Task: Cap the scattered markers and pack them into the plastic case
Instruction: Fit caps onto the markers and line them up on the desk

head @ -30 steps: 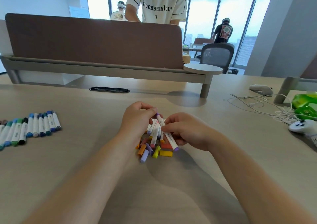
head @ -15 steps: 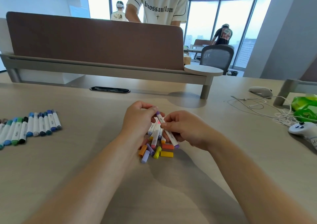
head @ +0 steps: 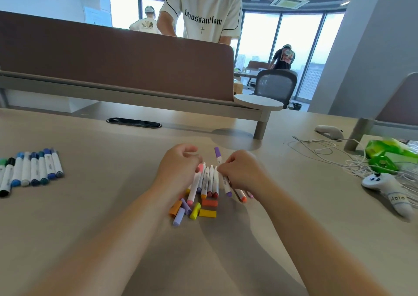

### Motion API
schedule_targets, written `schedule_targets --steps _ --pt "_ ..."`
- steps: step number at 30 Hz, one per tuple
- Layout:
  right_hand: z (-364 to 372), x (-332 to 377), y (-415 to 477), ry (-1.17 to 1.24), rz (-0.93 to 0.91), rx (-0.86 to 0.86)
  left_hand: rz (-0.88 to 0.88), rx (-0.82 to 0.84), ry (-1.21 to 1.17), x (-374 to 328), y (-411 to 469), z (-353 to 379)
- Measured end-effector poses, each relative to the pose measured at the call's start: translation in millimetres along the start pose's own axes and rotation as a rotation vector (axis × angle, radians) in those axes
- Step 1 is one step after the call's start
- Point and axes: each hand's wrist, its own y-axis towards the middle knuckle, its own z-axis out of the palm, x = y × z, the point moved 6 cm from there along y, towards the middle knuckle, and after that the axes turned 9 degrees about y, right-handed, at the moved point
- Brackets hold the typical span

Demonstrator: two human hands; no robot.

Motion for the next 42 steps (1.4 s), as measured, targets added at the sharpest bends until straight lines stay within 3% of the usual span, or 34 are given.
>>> schedule_targets --steps 5,10,12,18,23,29,37,42 --pt "1.3 -15.4 8.3 -0.256 0.14 -0.028 0.018 0.066 0.069 -1.1 -1.2 8.0" --pt "6.3 -9.8 12.0 -0.413 0.072 -0.052 0.026 0.078 0.094 1.3 -0.2 10.9" --pt "8.4 -1.4 10.2 -0.419 0.024 -0.024 0.026 0.071 0.099 0.5 0.2 10.0" --pt "25.2 18.0 12.7 -0.729 0.117 0.153 0.044 0.089 0.096 -2.1 -2.7 6.9" --pt "36.1 14.4 26.5 -0.777 0.162 0.129 0.093 0.063 0.177 -7.0 -1.4 -0.1" --pt "32.2 13.7 25.6 -0.688 0.153 0.124 0.131 0.083 0.299 -10.0 -1.3 -3.2" --pt "8.8 12.1 4.5 -0.143 0.134 0.133 0.125 0.113 0.392 -8.6 2.2 -13.8" --pt "15.1 11.1 -4.0 -0.01 0.131 0.169 0.129 0.178 0.582 -7.5 1.2 -19.5"
